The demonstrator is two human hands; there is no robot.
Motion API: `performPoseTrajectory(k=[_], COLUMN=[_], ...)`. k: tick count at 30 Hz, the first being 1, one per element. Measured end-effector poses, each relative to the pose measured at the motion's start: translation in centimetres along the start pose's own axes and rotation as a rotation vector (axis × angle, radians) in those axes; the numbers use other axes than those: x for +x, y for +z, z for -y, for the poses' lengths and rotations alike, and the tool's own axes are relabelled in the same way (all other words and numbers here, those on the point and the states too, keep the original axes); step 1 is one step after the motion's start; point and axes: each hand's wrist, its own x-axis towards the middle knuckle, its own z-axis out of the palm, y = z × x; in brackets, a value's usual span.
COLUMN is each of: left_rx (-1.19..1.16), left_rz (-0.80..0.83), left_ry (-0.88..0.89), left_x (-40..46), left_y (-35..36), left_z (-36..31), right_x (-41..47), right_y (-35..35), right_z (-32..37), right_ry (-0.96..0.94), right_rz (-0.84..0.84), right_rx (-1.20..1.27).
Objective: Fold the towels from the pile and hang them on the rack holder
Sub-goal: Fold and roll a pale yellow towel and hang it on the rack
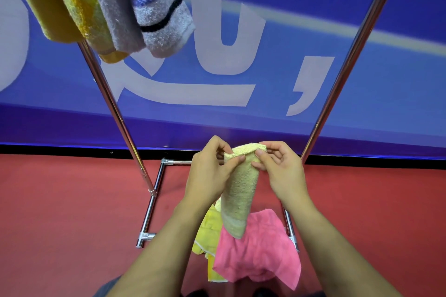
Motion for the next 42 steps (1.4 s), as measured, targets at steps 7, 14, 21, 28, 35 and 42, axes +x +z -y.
performPoseTrajectory(k=[7, 14, 21, 28, 35, 42], left_rx=[-0.255, -0.420, -0.441, -0.405, -0.361, -0.330], left_rz=[-0.004, 0.163, 0.172, 0.158, 0.157, 0.238], left_ry=[-0.040, -0.077, -0.043, -0.024, -0.034, -0.026], left_x=[0.3, 0.0, -0.3, -0.4, -0.1, -0.2], left_y=[-0.3, -0.8, -0.5, -0.7, -1.0, -1.8], left_z=[-0.3, -1.2, -1.7, -1.9, -1.7, -2.3], right_x=[0.1, -0.5, -0.7, -0.4, -0.8, -1.0], right_y=[0.6, 1.3, 1.9, 1.5, 1.3, 2.1], right_z=[0.4, 1.7, 2.0, 1.3, 0.1, -0.6], right_ry=[-0.028, -0.034, -0.077, -0.098, -0.067, 0.015], right_rz=[0.003, 0.093, 0.099, 0.108, 0.332, 0.344], right_rx=[0.067, 0.127, 0.119, 0.103, -0.092, -0.162])
